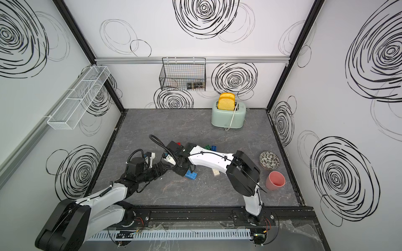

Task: Assemble a heart with lego
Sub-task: Assemble the lego brick with the lego brick.

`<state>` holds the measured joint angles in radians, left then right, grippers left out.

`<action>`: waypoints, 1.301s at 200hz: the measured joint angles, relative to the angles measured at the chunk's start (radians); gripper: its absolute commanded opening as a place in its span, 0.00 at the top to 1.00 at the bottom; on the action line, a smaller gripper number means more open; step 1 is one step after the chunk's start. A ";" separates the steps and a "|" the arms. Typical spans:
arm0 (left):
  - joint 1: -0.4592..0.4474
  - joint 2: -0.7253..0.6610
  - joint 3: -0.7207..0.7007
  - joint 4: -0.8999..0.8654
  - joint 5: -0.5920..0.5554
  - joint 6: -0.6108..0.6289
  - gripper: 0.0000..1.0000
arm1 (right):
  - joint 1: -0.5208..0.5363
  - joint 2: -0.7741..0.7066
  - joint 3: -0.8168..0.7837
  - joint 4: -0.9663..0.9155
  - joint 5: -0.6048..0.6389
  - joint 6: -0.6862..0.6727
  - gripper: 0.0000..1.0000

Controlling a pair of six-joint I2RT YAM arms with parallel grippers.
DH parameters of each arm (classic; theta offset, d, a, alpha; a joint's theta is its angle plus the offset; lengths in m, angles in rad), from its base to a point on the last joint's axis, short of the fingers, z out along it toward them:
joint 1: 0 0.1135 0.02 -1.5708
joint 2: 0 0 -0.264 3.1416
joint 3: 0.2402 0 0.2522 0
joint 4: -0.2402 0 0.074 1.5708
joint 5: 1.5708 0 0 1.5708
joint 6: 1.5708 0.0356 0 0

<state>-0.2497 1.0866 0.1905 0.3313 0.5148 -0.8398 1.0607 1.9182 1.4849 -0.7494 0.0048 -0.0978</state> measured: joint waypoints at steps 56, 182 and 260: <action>0.000 0.000 0.000 0.000 0.000 0.000 0.37 | 0.007 -0.016 -0.040 0.041 0.045 0.003 0.70; -0.073 0.000 0.000 0.047 0.051 -0.035 0.29 | -0.025 -0.056 -0.093 0.082 -0.018 0.001 0.59; -0.124 0.037 0.000 0.158 0.073 -0.082 0.26 | -0.058 -0.057 -0.091 0.046 -0.091 0.004 0.48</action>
<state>-0.3733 1.1236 0.1905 0.4889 0.5877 -0.9215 1.0031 1.8610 1.3941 -0.7033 -0.0864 -0.0940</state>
